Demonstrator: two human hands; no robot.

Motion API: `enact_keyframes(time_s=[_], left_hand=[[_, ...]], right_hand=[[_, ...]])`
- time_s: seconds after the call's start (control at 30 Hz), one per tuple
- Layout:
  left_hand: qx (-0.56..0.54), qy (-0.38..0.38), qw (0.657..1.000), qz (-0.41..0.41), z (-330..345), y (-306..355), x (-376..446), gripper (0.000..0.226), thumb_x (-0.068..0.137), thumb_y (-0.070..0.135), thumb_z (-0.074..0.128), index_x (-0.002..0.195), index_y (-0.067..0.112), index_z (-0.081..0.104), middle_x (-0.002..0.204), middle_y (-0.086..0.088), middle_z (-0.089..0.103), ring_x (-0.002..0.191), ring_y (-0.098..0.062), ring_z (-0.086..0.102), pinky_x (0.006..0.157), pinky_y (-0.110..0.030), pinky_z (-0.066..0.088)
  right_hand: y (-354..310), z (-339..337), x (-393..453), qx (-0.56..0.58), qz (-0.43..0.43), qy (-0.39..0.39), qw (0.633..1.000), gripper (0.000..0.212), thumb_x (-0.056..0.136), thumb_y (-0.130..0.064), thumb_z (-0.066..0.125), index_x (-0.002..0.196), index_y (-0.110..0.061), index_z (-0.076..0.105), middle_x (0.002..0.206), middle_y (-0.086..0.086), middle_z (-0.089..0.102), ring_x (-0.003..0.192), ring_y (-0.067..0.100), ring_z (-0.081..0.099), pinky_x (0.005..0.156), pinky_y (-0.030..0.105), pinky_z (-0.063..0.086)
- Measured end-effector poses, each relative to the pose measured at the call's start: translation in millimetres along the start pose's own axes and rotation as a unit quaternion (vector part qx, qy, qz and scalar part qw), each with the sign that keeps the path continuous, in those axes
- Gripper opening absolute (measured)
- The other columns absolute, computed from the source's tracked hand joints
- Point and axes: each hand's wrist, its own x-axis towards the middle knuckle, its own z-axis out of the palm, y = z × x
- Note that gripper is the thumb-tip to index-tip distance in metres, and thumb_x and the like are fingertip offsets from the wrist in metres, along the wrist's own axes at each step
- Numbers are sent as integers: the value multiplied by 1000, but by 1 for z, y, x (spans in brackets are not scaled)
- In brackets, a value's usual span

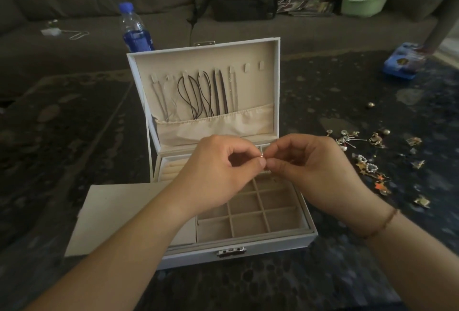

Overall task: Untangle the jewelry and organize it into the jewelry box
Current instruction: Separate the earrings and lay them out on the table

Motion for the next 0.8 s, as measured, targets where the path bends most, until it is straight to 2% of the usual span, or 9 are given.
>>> enact_keyframes(time_s=[0.13,0.2,0.3,0.4,0.47,0.53,0.67,0.8], left_hand=[[-13,-25,999,-32,0,-3,-1,6,88,24,73,85,26,78,77,9,73,73,-6,66,72,-28,55],[-4,-33,999,-42,-1,-6,-1,5,87,27,73,87,28,78,79,10,73,77,-6,67,75,-31,55],[46,-38,997,-43,-2,-11,-3,13,87,39,69,96,32,76,85,15,71,83,-2,64,73,-28,52],[65,-59,995,-55,-1,-14,-6,27,87,49,64,109,35,71,93,22,68,89,5,60,72,-19,45],[32,-49,996,-63,0,-18,-5,23,87,41,70,108,33,72,94,21,69,90,4,62,75,-20,46],[21,-35,997,-64,-1,-20,-4,13,86,31,74,98,32,75,88,21,71,89,1,64,78,-23,49],[3,-46,997,-57,-1,-22,-3,7,88,24,73,91,29,78,81,13,72,68,6,61,65,-14,44],[25,-67,996,-51,-9,-29,-4,13,89,30,71,100,34,75,91,18,71,93,-3,65,86,-39,54]], right_hand=[[0,1,1,-42,-3,6,999,15,82,-15,76,90,-27,75,77,-7,74,72,8,70,72,29,58],[-1,3,1,-64,-2,12,998,15,84,-13,75,89,-27,76,77,-7,74,74,8,69,74,32,58],[-5,6,3,-6,18,25,1000,14,84,-9,74,86,-23,75,79,-2,75,78,15,71,78,37,59],[-9,9,7,51,31,35,998,13,83,-6,74,87,-19,75,82,2,76,81,15,73,78,27,59],[-11,11,8,70,38,36,996,13,83,-5,74,87,-17,75,81,2,76,79,14,73,75,21,57],[-12,12,10,66,44,39,996,12,82,-6,75,86,-18,75,79,1,76,76,12,73,72,17,56],[-11,13,10,63,48,25,997,10,81,-4,75,85,-14,75,77,0,76,72,8,72,66,14,52],[-10,18,10,31,36,-2,999,10,81,-4,76,85,-14,76,73,-5,75,66,-2,67,60,7,47]])
